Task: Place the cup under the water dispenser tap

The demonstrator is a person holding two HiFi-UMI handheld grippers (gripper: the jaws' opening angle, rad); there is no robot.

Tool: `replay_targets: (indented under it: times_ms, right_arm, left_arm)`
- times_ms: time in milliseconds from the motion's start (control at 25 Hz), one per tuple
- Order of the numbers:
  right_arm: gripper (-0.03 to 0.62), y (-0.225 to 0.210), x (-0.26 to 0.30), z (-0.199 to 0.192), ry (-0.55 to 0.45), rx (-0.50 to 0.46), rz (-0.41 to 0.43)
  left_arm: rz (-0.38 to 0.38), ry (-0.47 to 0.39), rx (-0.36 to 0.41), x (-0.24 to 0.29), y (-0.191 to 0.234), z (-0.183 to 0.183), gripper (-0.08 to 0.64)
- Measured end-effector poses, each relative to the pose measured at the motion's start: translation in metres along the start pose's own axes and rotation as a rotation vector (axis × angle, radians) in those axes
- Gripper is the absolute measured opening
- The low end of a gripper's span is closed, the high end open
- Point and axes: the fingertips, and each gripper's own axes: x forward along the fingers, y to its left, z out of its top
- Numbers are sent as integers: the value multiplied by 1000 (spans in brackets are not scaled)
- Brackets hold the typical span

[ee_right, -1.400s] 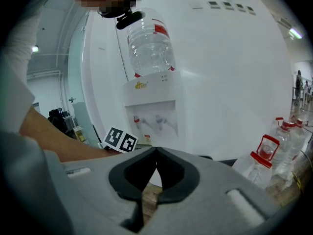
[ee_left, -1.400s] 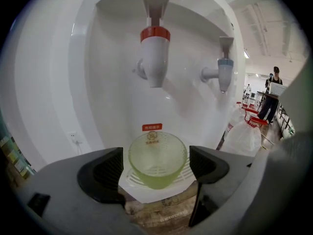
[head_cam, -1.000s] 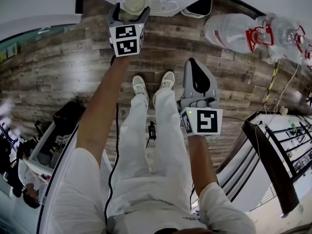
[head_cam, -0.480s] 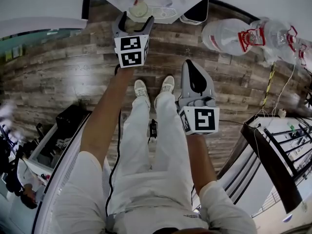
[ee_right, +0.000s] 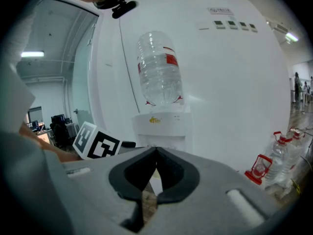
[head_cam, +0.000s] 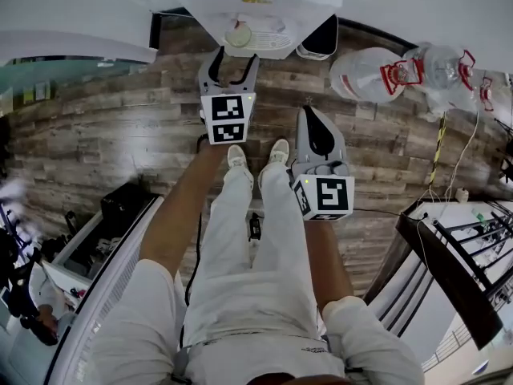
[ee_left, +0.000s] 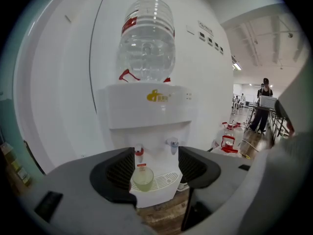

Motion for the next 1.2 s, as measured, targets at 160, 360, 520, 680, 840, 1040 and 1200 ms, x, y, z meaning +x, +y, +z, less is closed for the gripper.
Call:
replay_targets:
  times_ms: [160,360,520,680,840,1040,1200]
  right_arm:
    - [-2,8,-12,26,-20,1,5]
    - [-2,19,-33,62,-44,54,26]
    - [-2,37,-48,84,-41,60,48]
    - [-2,51,-65,109,-62,63,57]
    - [-2,66,-84,135,-83,39,77]
    - [-2,81,-107,163,-103,28,98]
    - [-2,92,-125,177,-100,35,115]
  left_arm:
    - [-19,-30,22,-34,-12,31,244]
    - [-15,-51,-7,-78,-20,69,187]
    - [13,-80,-19,-116,-21,97,149]
    - [21,-100,-34,-150,-26,120,121]
    - [23,-116,-58,-184,-29,141,92]
    - [36,-121,-62,-224,-31,162,37]
    - [24,-140,-48,-254,-37,179,6]
